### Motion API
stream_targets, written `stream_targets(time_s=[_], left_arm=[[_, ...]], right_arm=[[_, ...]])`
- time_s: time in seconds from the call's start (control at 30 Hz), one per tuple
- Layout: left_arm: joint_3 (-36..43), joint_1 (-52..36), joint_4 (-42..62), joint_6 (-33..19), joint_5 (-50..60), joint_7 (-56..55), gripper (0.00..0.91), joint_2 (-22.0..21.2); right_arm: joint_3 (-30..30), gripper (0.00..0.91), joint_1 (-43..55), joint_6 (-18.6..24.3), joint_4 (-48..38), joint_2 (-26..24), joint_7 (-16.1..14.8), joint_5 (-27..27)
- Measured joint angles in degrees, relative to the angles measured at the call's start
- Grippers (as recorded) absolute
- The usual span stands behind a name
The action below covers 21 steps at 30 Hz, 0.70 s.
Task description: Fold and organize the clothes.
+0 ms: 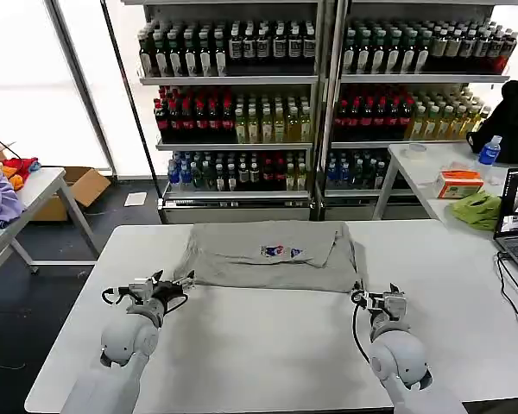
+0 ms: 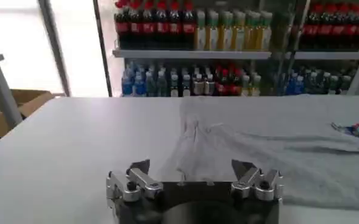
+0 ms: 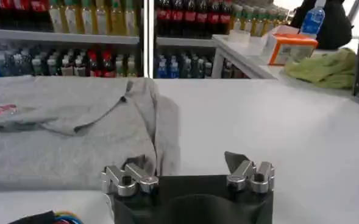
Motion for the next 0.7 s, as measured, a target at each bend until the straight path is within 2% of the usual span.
stream_targets(time_s=[0.4,0.43,0.47,0.5,0.53,0.57,0.6,0.7], left_arm=[[0.6,-0.1,1.6,-0.2,1.0,0.6,0.907,-0.3],[0.6,0.0,1.6,-0.2,1.2,0.6,0.907,-0.3],[0.6,0.1,1.6,-0.2,1.3,0.7,0.856,-0.3],[0.5,0.1,1.6,-0.2,1.4,0.7,0.282,-0.3],[0.5,0.2,1.7,-0.2,1.4,0.7,0.111,-0.2],[0.5,0.2,1.8,-0.1,1.5,0.7,0.050,-0.2],[0.5,0.2,1.8,-0.1,1.6,0.8,0.010,-0.2],[0.5,0.3,2.1,-0.2,1.9,1.0,0.010,-0.2]], right_arm=[[-0.4,0.907,0.1,0.0,-2.3,1.5,-1.3,-0.9],[-0.4,0.796,0.0,0.1,-2.3,1.5,-1.3,-1.0],[-0.4,0.695,-0.1,0.1,-2.4,1.5,-1.4,-1.1],[-0.5,0.464,-0.2,0.1,-2.4,1.6,-1.4,-1.2],[-0.5,0.312,-0.4,0.2,-2.4,1.6,-1.5,-1.3],[-0.5,0.040,-0.5,0.2,-2.4,1.6,-1.6,-1.4],[-0.5,0.000,-0.6,0.3,-2.4,1.5,-1.6,-1.5],[-0.6,0.000,-1.0,0.3,-2.4,1.5,-1.9,-2.0]])
